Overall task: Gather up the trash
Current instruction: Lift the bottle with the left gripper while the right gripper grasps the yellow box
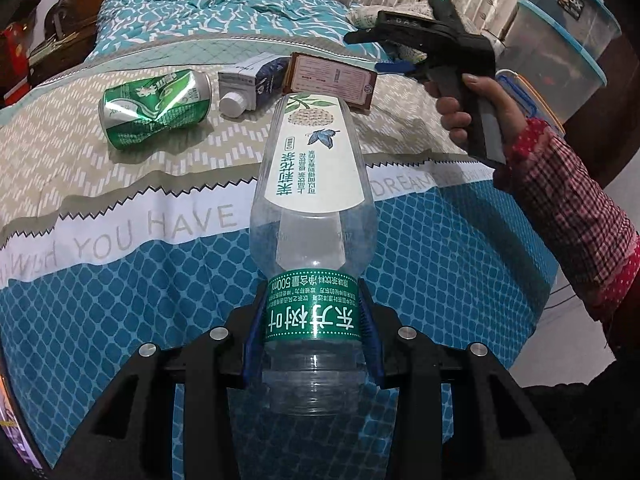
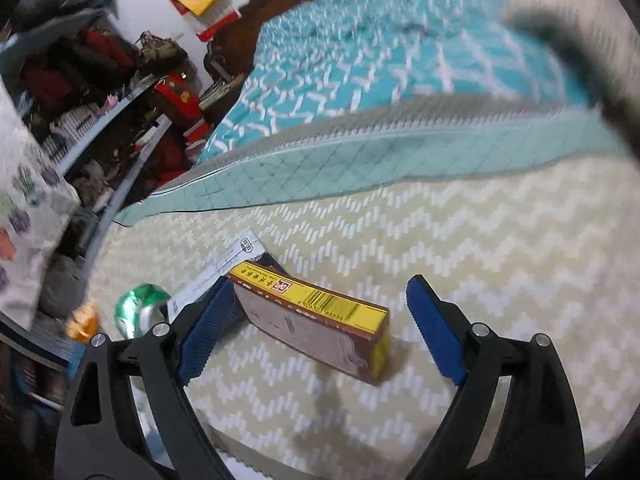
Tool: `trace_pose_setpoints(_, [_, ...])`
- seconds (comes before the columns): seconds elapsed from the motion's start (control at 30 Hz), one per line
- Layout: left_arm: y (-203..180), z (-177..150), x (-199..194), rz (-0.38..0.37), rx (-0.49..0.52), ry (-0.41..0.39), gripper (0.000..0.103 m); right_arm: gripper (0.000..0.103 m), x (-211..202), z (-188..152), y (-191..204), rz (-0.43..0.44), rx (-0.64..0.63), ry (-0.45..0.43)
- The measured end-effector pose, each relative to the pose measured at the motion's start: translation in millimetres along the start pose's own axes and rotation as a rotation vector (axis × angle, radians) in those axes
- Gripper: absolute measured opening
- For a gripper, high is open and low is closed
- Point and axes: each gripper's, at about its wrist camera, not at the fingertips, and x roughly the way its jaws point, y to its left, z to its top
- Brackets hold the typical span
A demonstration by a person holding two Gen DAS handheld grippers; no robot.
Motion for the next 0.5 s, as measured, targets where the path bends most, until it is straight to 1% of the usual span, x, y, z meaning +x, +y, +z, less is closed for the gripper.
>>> trace_pose_setpoints(0.07, [2, -1, 0, -0.001, -0.007, -0.003, 0.038, 0.087, 9, -4, -2, 0.031, -0.004, 0.038])
trace_pose_setpoints(0.1, [4, 0, 0, -0.002, -0.013, -0.004, 0.038, 0.087, 11, -7, -1, 0.028, -0.025, 0.048])
trace_pose_setpoints(0.17, [8, 3, 2, -0.003, -0.021, -0.003, 0.038, 0.087, 15, -19, 6, 0.005, -0.088, 0.068])
trace_pose_setpoints(0.2, [10, 4, 2, -0.002, -0.025, -0.002, 0.038, 0.084, 17, -27, 12, -0.016, -0.127, 0.077])
trace_pose_setpoints(0.23, [11, 5, 3, -0.001, -0.027, -0.003, 0.038, 0.068, 18, -34, 16, -0.033, -0.155, 0.081])
trace_pose_setpoints(0.3, [12, 6, 3, 0.001, -0.032, -0.005, 0.038, 0.041, 19, -45, 24, -0.059, -0.208, 0.103])
trace_pose_setpoints(0.33, [12, 7, 2, 0.000, -0.035, -0.008, 0.038, 0.033, 17, -50, 27, -0.067, -0.219, 0.106])
trace_pose_setpoints(0.37, [12, 7, 2, 0.000, -0.036, -0.010, 0.038, 0.030, 11, -58, 32, -0.083, -0.240, 0.096])
trace_pose_setpoints(0.43, [9, 8, -1, 0.001, -0.035, -0.018, 0.038, 0.027, -2, -68, 36, -0.090, -0.255, 0.071])
trace_pose_setpoints(0.5, [5, 11, -3, 0.003, -0.025, -0.027, 0.038, 0.026, -25, -80, 36, -0.056, -0.233, 0.029])
